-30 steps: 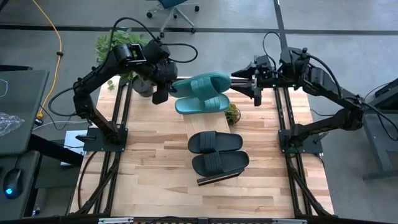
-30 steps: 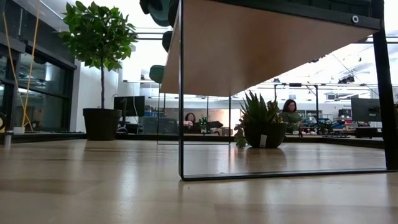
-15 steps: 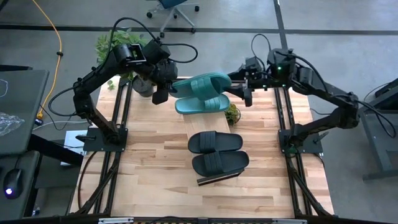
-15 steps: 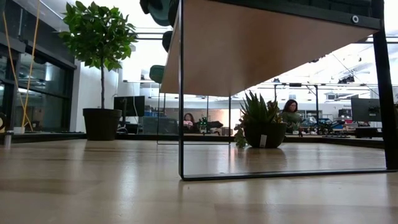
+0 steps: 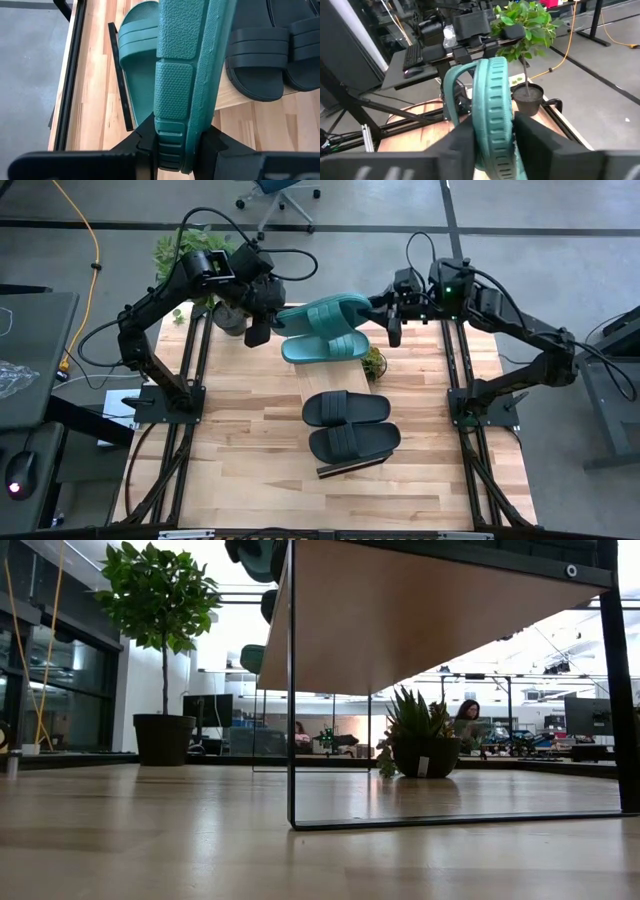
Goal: Pick and place slides into the shelf
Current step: Put the green slipper on the shelf
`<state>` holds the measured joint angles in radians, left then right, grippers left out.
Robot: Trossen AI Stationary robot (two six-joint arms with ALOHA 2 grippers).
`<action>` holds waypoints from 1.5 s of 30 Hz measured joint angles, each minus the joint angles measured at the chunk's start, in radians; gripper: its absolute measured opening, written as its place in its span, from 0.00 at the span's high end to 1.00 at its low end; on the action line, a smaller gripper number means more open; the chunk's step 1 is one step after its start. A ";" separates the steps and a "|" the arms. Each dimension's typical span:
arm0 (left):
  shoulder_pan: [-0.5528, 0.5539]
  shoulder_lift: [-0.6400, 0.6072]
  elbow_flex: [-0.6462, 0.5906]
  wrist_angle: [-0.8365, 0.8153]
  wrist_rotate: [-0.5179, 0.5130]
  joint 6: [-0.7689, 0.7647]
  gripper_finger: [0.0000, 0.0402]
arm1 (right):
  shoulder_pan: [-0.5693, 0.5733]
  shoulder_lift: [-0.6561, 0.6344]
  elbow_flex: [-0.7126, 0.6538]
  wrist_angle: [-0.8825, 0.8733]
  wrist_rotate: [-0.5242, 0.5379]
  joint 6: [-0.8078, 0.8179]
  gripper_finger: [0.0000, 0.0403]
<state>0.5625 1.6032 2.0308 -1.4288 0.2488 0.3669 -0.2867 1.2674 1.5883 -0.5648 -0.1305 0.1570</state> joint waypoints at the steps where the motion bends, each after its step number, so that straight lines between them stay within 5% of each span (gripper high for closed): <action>1: 0.000 0.000 0.000 0.001 -0.001 0.001 0.83 | 0.000 0.000 0.000 0.000 0.000 0.000 0.76; 7: 0.000 -0.002 0.000 0.018 0.000 0.003 0.76 | -0.002 -0.001 0.000 -0.003 0.020 0.000 0.96; 18: -0.002 0.000 0.001 0.062 -0.205 0.004 0.74 | -0.001 -0.002 0.000 -0.172 0.137 0.068 0.97; 30: 0.001 -0.002 0.001 0.157 -0.358 0.102 0.53 | 0.009 -0.032 -0.003 -0.370 0.231 0.167 0.98; 45: 0.000 -0.002 0.001 0.157 -0.369 0.104 0.50 | 0.061 -0.137 0.000 -0.383 0.291 0.455 0.98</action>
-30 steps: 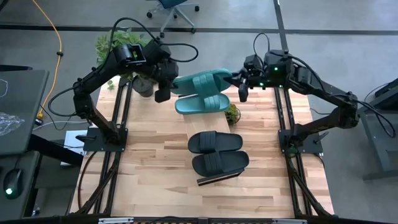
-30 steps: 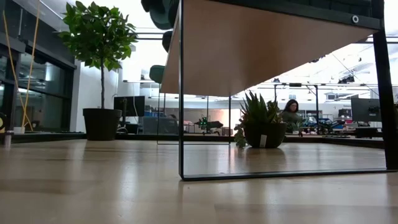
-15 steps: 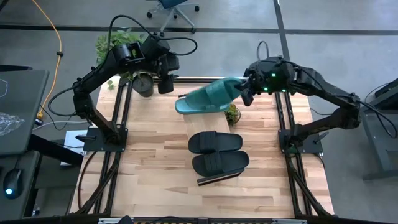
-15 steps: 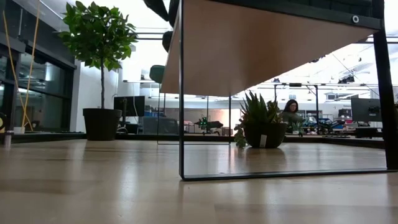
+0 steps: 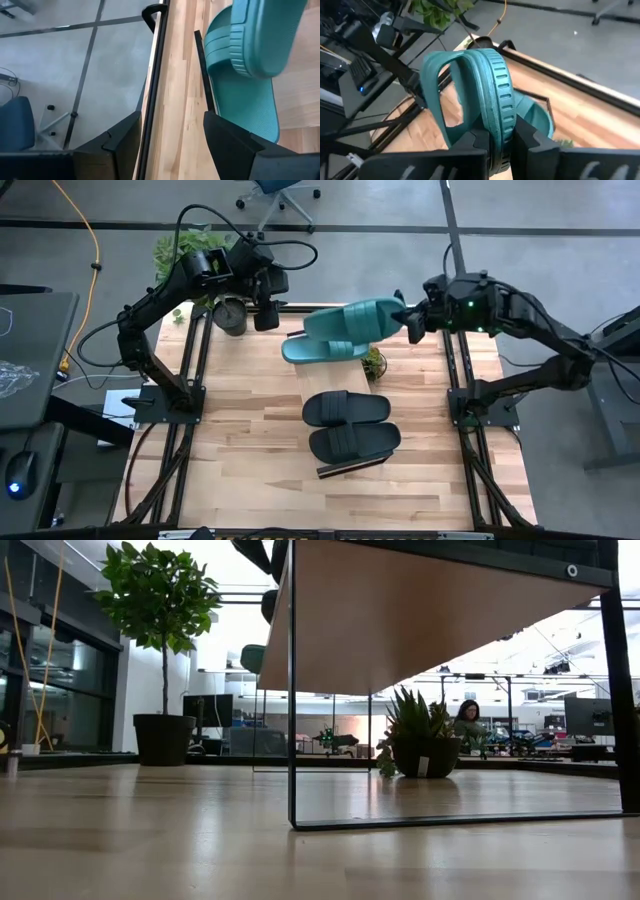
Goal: Pick and place slides into the shelf
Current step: Put the green slipper on the shelf
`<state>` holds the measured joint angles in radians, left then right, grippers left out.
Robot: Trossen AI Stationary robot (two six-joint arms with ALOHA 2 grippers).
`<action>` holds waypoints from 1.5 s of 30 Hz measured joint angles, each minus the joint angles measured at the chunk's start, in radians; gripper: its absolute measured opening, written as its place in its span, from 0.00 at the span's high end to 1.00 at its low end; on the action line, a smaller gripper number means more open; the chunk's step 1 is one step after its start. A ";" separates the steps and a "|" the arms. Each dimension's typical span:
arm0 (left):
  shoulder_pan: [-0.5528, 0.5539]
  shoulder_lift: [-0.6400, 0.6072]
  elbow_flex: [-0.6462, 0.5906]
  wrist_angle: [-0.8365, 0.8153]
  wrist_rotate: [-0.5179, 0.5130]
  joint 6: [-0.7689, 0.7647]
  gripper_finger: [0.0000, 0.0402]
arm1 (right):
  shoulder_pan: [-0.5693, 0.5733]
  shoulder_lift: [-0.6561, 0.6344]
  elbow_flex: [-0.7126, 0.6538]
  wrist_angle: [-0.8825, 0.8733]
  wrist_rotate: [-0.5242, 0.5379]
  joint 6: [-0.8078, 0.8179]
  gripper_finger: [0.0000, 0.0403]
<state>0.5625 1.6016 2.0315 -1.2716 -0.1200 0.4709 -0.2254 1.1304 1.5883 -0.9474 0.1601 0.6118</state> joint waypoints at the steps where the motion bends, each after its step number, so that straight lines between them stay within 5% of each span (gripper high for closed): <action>1: 0.000 0.000 0.000 0.000 0.001 0.000 0.50 | 0.009 0.002 0.000 -0.006 0.008 0.018 0.98; 16: 0.000 0.000 0.000 -0.001 0.003 0.000 0.50 | 0.145 0.002 0.000 0.021 0.073 0.300 0.98; 25: 0.000 0.000 0.000 -0.004 0.008 0.025 0.50 | 0.249 0.020 -0.006 0.209 0.110 0.379 0.98; 36: -0.001 0.000 0.000 0.003 0.029 0.017 0.50 | 0.281 -0.187 -0.519 0.740 0.110 0.521 0.98; 45: -0.001 0.000 0.000 -0.001 0.029 0.018 0.50 | 0.287 -0.425 -0.813 0.734 0.121 0.697 0.98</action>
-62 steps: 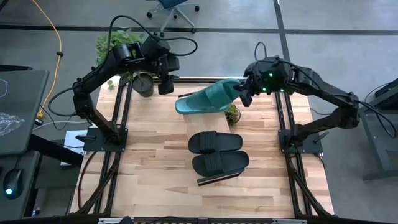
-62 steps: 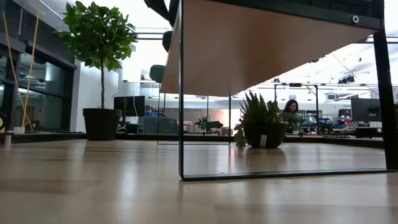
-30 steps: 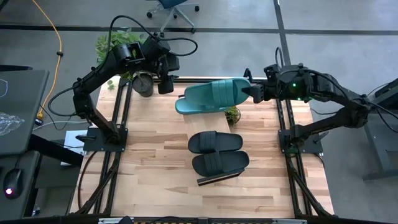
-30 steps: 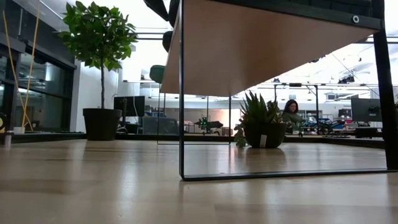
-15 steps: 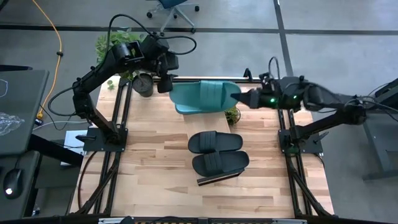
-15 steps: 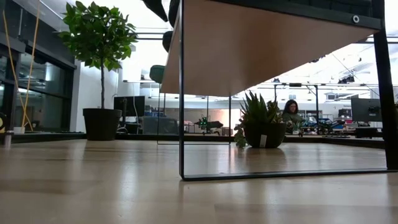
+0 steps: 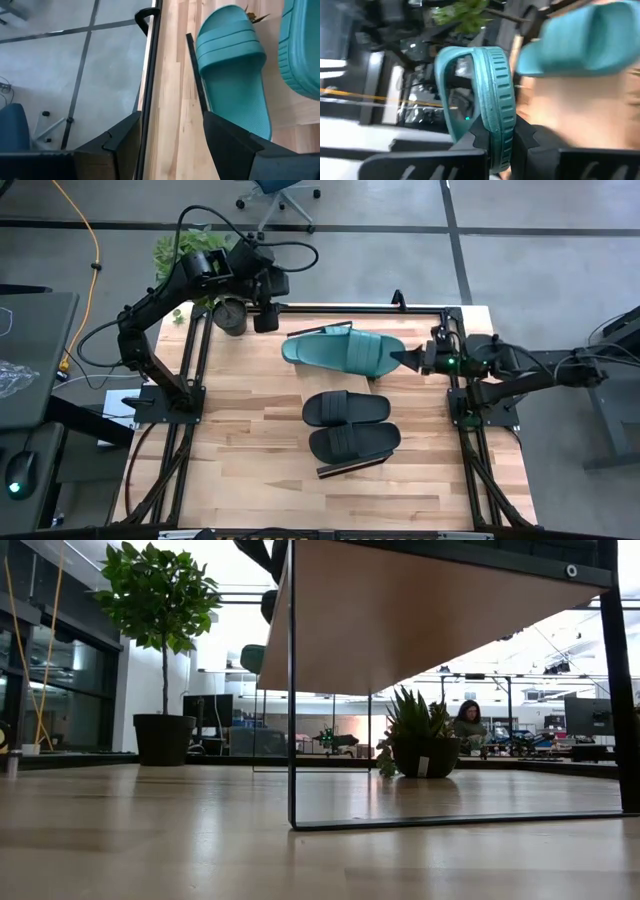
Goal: Pick and place slides into the shelf
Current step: Put the green slipper on the shelf
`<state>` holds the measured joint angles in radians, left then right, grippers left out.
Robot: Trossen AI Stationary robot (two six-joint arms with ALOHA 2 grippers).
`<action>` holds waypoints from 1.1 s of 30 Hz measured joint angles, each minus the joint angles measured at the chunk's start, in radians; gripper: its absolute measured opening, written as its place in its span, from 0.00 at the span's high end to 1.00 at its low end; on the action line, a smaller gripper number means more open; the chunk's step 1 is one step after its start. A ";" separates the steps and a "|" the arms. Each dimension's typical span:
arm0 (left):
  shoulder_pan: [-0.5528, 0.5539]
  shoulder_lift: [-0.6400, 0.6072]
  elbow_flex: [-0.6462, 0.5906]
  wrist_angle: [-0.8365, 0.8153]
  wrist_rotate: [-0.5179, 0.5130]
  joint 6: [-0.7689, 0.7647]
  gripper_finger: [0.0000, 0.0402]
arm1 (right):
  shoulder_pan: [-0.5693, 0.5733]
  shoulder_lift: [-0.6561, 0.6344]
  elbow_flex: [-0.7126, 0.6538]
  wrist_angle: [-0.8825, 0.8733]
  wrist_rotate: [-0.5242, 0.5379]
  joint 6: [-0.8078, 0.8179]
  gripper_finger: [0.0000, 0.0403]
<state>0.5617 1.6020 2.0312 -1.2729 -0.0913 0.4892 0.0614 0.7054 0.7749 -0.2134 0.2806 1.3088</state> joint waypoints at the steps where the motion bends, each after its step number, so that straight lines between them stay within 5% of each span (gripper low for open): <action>1: 0.000 0.000 0.000 0.000 0.001 -0.001 0.50 | -0.001 -0.015 -0.024 -0.004 0.000 0.016 0.98; 10: 0.000 0.000 0.000 -0.001 0.008 -0.026 0.50 | -0.001 -0.073 -0.137 -0.005 -0.053 0.059 0.98; 33: 0.001 0.000 0.000 -0.001 0.005 -0.027 0.50 | -0.003 -0.026 -0.137 -0.122 -0.026 0.018 0.98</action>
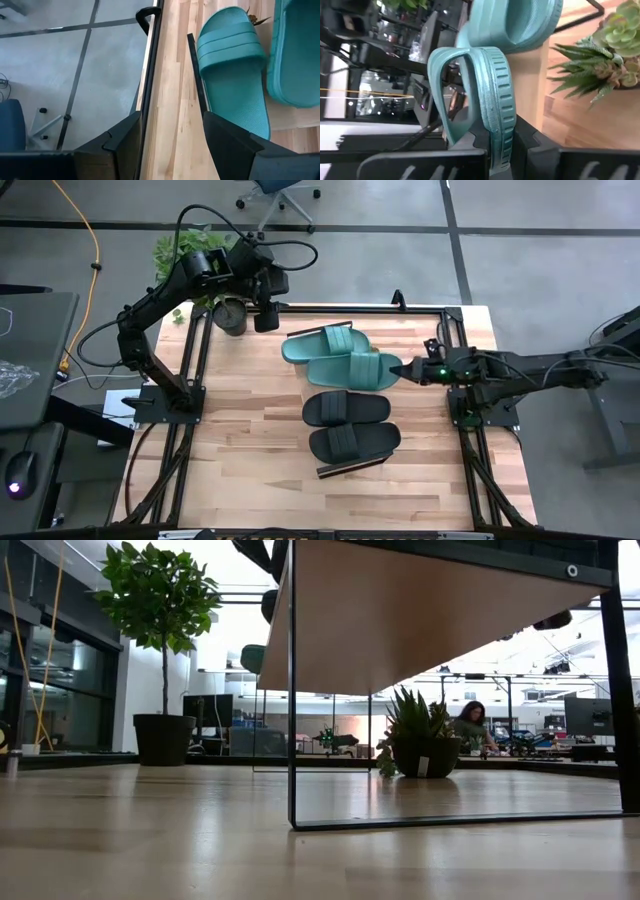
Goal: Pick and place slides into the shelf
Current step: Put the green slipper on the shelf
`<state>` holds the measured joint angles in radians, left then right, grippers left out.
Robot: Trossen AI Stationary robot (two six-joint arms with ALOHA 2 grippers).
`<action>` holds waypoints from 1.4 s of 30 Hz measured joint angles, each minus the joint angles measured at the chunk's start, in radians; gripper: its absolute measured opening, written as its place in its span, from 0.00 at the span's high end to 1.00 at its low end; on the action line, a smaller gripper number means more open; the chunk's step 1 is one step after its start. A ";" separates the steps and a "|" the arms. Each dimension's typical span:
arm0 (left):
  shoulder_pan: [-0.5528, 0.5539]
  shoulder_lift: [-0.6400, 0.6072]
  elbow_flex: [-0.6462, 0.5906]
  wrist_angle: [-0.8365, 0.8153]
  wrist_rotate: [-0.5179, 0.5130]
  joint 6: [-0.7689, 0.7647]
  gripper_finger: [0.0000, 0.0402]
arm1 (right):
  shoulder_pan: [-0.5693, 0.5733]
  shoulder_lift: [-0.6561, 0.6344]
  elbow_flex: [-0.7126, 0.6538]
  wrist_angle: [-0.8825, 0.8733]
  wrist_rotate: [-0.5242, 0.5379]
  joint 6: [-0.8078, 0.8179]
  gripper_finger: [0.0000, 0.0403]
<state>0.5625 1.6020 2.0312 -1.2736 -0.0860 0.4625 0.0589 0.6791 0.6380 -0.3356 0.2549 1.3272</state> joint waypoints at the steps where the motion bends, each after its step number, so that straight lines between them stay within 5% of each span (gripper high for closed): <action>1: 0.000 0.000 0.000 0.000 0.000 0.000 0.50 | 0.000 0.013 0.000 0.002 -0.005 0.001 0.98; 25: 0.000 0.000 0.000 -0.001 0.043 0.002 0.50 | -0.018 0.105 0.000 0.071 0.005 -0.027 0.98; 30: -0.001 0.000 0.000 -0.001 0.121 0.002 0.50 | -0.058 0.107 0.000 0.051 -0.029 -0.026 0.98; 42: -0.001 0.000 0.000 -0.001 0.127 0.003 0.50 | -0.145 0.114 0.000 0.036 -0.165 -0.053 0.98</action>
<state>0.5617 1.6024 2.0308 -1.2741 0.0410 0.4660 -0.0857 0.7930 0.6380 -0.2992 0.0899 1.2744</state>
